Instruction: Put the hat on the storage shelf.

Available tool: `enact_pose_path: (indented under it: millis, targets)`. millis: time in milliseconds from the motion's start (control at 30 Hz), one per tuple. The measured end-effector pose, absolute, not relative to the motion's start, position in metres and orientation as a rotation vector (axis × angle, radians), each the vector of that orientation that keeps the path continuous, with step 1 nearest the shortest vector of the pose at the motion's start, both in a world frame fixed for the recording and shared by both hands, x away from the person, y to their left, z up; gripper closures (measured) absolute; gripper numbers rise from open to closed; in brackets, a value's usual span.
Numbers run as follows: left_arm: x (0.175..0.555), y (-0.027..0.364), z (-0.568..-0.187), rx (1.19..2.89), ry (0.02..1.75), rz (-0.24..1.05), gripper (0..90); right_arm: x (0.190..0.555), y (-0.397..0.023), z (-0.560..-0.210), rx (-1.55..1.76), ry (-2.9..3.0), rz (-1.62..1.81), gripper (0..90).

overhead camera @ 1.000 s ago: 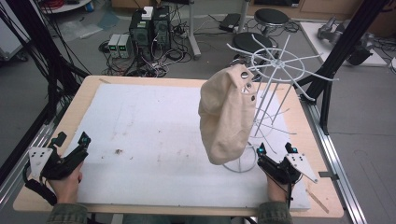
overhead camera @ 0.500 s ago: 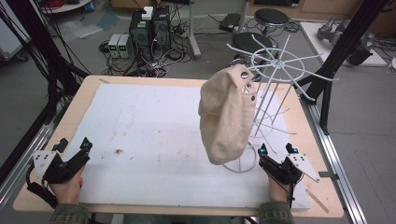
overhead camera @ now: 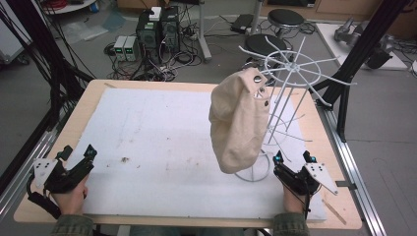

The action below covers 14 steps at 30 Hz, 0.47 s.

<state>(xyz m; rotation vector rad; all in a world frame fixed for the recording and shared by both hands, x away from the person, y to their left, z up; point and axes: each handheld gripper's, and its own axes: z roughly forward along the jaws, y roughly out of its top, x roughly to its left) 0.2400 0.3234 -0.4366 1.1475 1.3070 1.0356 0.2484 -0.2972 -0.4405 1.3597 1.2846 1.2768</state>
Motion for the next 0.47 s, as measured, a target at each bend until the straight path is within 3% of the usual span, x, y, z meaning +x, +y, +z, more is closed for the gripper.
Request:
enact_pose_path:
  millis: [467]
  targets:
    - [0.2387,0.3285,-0.4392,1.157,1.352,0.977,25.1,0.2478,-0.2983,-0.4380,1.381,1.295,1.288,6.7]
